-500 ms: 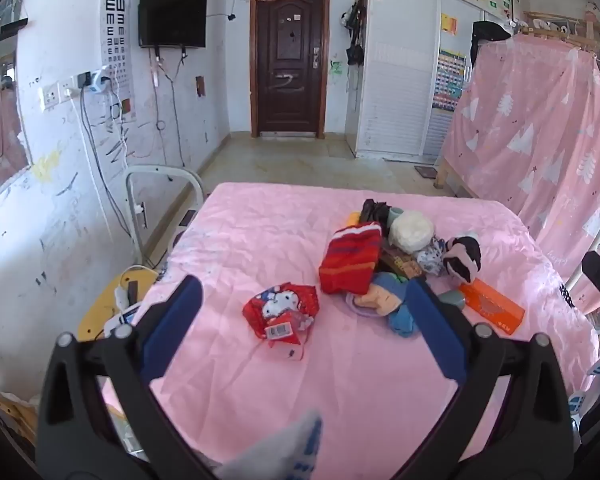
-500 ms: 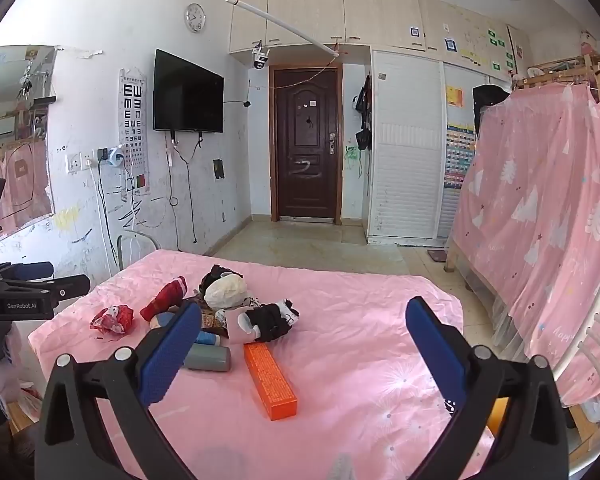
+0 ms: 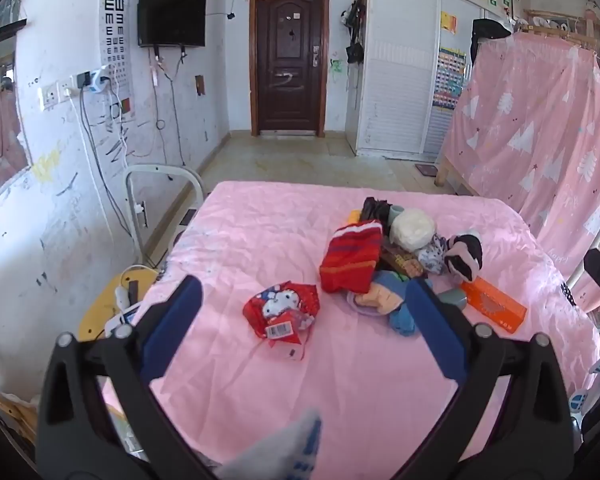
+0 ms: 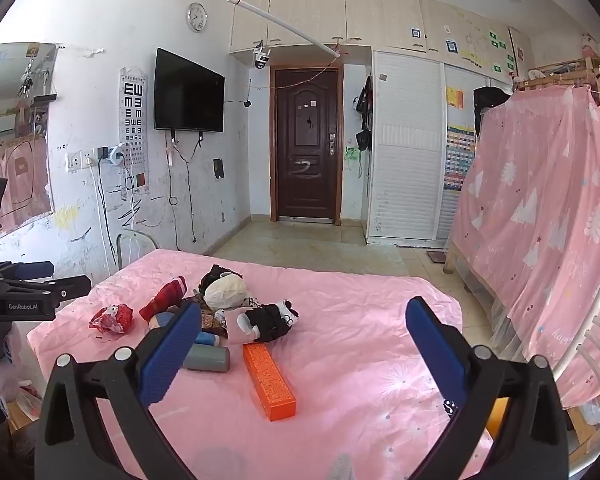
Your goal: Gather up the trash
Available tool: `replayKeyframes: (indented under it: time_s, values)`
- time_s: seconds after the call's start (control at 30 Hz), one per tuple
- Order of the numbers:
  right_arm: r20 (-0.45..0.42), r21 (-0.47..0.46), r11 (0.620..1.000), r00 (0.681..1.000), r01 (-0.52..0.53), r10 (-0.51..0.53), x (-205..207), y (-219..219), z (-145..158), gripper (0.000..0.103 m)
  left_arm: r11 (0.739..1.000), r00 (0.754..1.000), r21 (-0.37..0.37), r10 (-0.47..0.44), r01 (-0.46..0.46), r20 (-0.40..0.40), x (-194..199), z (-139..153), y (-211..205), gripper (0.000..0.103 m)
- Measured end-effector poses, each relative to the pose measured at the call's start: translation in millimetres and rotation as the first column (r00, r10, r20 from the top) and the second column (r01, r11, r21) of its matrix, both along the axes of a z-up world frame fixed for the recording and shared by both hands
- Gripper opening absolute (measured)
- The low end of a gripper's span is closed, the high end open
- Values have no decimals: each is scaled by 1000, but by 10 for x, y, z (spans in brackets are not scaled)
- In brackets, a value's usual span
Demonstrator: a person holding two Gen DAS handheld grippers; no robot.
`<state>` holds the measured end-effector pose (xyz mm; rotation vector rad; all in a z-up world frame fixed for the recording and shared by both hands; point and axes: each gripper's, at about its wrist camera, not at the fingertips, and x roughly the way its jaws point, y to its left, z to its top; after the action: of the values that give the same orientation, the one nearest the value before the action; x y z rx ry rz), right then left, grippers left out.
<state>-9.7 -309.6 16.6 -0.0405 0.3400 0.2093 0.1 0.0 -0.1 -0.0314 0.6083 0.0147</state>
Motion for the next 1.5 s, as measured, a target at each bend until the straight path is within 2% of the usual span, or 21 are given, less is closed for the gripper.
replayKeyframes:
  time_s: [1.5]
  values:
    - [17, -12, 1000, 1000, 4, -4, -18, 50, 26, 92, 1000, 1000, 8, 1, -1, -6, 31, -53, 19, 97]
